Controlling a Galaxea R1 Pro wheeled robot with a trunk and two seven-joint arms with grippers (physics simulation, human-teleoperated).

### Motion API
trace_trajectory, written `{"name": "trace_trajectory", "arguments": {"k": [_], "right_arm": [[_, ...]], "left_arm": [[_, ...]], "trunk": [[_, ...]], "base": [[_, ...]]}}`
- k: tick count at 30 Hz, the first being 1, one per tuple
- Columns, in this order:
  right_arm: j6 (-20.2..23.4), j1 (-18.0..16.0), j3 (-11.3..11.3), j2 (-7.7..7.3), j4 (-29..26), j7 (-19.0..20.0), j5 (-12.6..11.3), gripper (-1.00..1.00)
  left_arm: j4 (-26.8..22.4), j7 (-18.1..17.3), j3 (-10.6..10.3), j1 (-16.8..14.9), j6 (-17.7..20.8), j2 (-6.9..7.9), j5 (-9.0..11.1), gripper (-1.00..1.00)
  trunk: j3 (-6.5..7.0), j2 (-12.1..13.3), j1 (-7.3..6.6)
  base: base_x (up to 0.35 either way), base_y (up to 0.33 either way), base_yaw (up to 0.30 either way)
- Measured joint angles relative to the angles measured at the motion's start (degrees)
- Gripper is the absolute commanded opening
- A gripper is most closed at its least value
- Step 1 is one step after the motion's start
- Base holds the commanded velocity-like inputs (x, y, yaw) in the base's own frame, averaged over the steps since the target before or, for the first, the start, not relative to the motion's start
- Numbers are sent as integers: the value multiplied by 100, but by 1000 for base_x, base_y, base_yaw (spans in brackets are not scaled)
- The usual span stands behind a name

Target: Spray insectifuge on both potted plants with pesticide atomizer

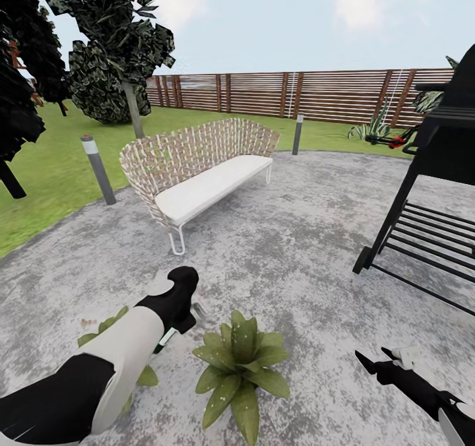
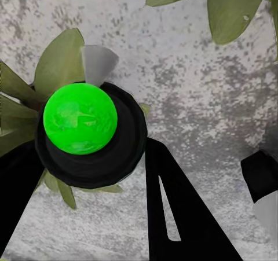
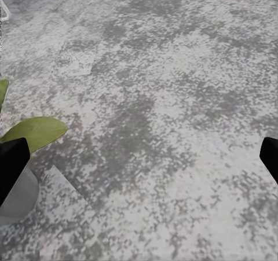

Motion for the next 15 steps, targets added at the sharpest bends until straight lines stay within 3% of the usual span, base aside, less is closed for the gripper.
{"name": "trace_trajectory", "arguments": {"k": [3,10,15], "right_arm": [[0,0,0,0,0,0,0,100],[1,0,-3,-2,-2,2,3,100],[2,2,-6,-3,-4,2,2,100]], "left_arm": [[12,2,22,10,-1,-12,0,-100],[86,-13,26,22,-8,-25,39,-100],[93,-32,25,48,-11,-27,75,-100]], "trunk": [[0,0,0],[0,0,0],[-16,0,0]], "base": [[0,191,0],[0,26,-4],[0,1,-161]]}}
